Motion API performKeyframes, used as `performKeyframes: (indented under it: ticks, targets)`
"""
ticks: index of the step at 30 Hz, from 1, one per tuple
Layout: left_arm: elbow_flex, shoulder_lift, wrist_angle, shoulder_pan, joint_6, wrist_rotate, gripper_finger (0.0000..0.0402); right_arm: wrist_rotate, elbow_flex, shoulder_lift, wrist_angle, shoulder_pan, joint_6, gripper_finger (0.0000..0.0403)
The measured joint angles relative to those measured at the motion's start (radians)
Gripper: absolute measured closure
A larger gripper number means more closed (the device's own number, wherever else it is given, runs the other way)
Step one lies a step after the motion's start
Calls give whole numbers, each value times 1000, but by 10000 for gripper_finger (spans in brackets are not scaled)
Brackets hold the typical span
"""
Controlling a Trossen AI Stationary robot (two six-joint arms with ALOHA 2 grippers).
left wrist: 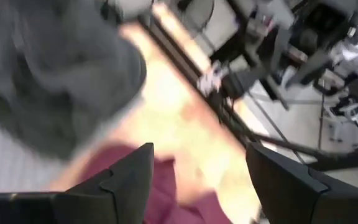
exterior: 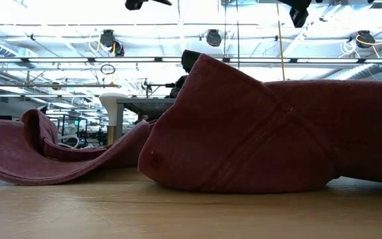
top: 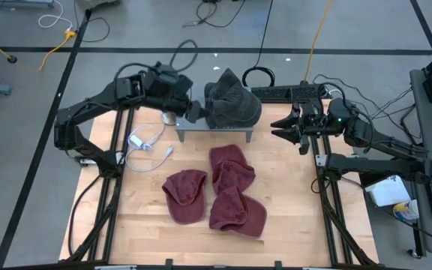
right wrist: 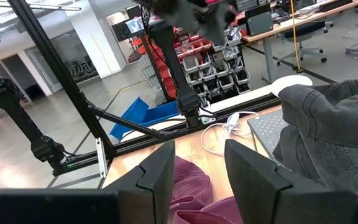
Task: Pick & Place hat
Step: Put the left red cap on the shelf
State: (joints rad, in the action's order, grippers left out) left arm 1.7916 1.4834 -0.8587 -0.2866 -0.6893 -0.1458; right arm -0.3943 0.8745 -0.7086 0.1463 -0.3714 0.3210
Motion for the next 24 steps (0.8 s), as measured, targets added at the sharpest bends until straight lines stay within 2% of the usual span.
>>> performKeyframes:
  ticks: [6, 11, 20, 24]
  targets:
    - [0, -2, -133, 82, -185, -64, 142, 0, 0, -14, 0, 0, 0, 271]
    - [0, -2, -237, 175, -309, -54, 155, 0, 0, -16, 0, 0, -8, 271]
    - [0, 15, -424, 410, -571, 144, 163, 0, 0, -16, 0, 0, -39, 271]
    - [-26, 22, -428, 491, -685, 185, 150, 0, 0, -16, 1, 0, -75, 271]
